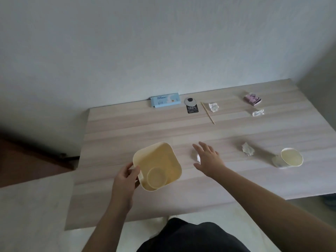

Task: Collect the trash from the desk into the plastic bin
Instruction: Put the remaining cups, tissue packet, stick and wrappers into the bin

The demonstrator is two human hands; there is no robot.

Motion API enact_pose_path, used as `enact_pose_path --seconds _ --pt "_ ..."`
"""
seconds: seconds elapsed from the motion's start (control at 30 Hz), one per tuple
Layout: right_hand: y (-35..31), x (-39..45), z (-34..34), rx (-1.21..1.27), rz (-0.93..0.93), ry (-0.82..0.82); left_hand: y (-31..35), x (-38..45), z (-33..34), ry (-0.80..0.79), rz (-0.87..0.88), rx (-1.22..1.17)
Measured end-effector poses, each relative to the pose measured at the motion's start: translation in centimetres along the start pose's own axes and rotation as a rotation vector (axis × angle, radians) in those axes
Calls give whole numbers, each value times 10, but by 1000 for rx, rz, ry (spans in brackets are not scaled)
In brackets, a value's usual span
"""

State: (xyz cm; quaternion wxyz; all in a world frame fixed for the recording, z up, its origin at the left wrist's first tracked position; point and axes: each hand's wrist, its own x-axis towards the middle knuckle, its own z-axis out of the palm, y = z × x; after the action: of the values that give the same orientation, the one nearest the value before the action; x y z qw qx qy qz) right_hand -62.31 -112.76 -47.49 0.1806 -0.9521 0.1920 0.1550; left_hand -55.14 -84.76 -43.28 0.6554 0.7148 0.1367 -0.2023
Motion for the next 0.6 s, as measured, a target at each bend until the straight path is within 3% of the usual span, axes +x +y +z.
enact_pose_path --seconds 0.3,0.6 --pt "-4 26 30 -230 89 -143 7 33 -12 -46 -24 -38" --pt "7 21 46 -194 194 -36 3 60 -21 -21 5 -54"
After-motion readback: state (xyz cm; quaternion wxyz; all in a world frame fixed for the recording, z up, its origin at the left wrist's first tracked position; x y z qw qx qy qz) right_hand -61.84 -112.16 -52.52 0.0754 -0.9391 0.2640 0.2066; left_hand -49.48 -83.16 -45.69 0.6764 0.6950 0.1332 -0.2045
